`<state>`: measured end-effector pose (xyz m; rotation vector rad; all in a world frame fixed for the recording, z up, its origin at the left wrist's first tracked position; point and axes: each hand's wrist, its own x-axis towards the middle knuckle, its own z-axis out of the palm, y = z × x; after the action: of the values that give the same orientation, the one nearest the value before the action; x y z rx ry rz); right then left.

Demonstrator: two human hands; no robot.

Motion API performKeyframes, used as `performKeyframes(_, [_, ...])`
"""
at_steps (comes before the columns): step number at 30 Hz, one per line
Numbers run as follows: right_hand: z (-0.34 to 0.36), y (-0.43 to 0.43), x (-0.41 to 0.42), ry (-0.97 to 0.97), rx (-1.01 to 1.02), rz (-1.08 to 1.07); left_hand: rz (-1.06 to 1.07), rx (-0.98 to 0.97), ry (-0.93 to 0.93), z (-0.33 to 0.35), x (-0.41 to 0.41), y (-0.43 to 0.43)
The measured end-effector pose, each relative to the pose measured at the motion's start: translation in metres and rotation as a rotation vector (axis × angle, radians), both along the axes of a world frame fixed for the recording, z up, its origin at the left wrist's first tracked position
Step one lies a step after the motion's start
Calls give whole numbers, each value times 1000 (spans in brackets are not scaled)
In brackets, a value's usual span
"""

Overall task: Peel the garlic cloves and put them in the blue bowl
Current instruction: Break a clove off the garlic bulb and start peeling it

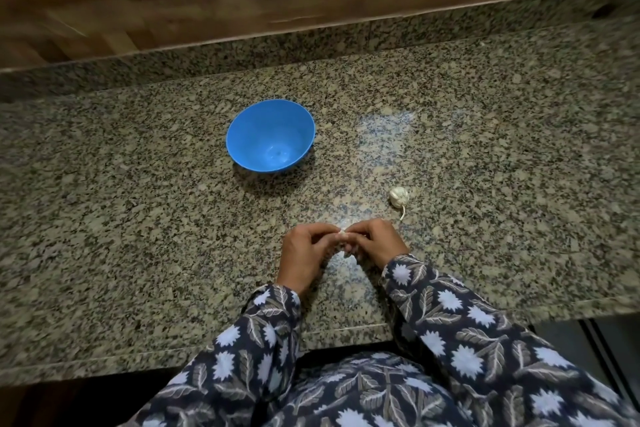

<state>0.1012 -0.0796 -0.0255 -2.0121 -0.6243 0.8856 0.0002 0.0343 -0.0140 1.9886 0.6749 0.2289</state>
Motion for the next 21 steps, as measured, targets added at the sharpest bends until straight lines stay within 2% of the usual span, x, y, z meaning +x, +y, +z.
performKeyframes(3, [0,-1,-7,-114,32,-51,47,-196,2,-1,2,3])
performKeyframes(6, [3,-1,-9,-192,21,4,67,-458,10,0,3,7])
performKeyframes(8, [5,-2,-5,13,90,13,81,-671,25,0,0,11])
performKeyframes(11, [7,-4,0,495,268,-30,120,-926,0,0,-4,16])
performKeyframes(13, [8,-3,0,733,337,-106,170,-1031,-35,-1,-3,16])
performKeyframes(14, [9,-2,-1,787,352,-140,194,-1043,-44,-1,-3,16])
performKeyframes(17, [8,-1,-6,756,369,-224,239,-1024,-49,-2,-2,15])
performKeyframes(21, [9,-4,-8,588,317,-346,286,-1081,-82,-3,-4,11])
